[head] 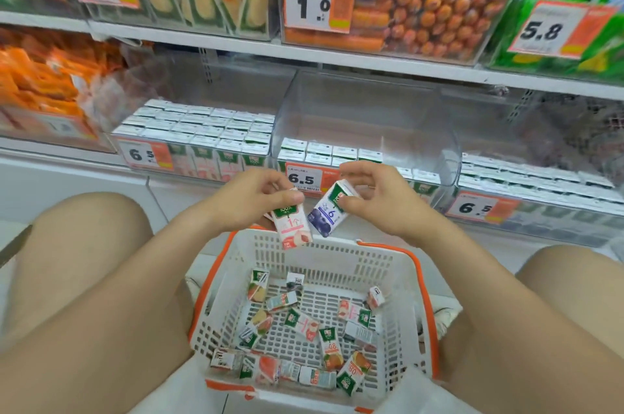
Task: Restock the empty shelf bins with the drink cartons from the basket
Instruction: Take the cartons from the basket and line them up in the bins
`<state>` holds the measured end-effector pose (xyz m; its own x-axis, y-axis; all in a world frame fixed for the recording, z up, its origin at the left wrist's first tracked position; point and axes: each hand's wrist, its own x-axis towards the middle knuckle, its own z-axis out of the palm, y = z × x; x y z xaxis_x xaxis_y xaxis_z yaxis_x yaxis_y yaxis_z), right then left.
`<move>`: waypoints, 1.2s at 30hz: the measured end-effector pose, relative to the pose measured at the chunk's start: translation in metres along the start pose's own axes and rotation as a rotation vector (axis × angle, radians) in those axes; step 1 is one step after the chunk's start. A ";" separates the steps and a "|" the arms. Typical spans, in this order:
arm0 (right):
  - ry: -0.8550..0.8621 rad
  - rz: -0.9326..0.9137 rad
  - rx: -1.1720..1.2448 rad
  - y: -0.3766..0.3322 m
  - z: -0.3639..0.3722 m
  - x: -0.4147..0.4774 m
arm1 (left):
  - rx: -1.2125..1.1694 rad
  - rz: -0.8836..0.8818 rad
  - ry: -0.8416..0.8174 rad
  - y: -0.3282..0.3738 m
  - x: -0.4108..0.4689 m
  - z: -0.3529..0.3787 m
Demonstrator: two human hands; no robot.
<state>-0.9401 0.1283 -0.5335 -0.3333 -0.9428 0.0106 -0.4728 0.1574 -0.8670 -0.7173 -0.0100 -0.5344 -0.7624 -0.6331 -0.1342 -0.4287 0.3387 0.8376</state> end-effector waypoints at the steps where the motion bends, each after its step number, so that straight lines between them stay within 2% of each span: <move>1: 0.039 0.038 0.025 -0.002 0.002 0.002 | -0.028 -0.004 0.008 0.001 0.000 0.000; 4: 0.091 0.083 0.081 -0.002 0.006 0.007 | -0.075 -0.019 0.022 0.003 0.002 0.002; 8: 0.078 0.024 0.038 -0.004 0.005 0.010 | -0.139 -0.036 0.024 0.005 0.002 -0.002; 12: 0.149 -0.054 -0.051 -0.010 0.009 0.015 | -0.172 -0.015 0.016 0.006 0.002 -0.014; 19: 0.282 -0.273 -0.235 -0.035 0.024 0.012 | -0.209 0.042 0.181 0.016 0.000 -0.029; 26: 0.313 -0.536 -0.289 -0.062 0.050 0.030 | 0.107 0.173 0.636 0.004 0.014 -0.086; 30: 0.298 -0.649 -0.379 -0.088 0.083 0.064 | 0.285 0.143 0.831 -0.017 0.028 -0.134; 33: 0.293 -0.786 -0.558 -0.104 0.108 0.099 | 0.415 0.099 0.921 -0.038 0.042 -0.174; 36: 0.292 -0.843 -0.730 -0.111 0.126 0.131 | 0.501 0.060 0.928 -0.057 0.060 -0.204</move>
<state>-0.8284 -0.0495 -0.4982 0.1817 -0.7406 0.6469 -0.9628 -0.2677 -0.0360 -0.6396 -0.2099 -0.4822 -0.2104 -0.8180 0.5354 -0.7150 0.5022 0.4863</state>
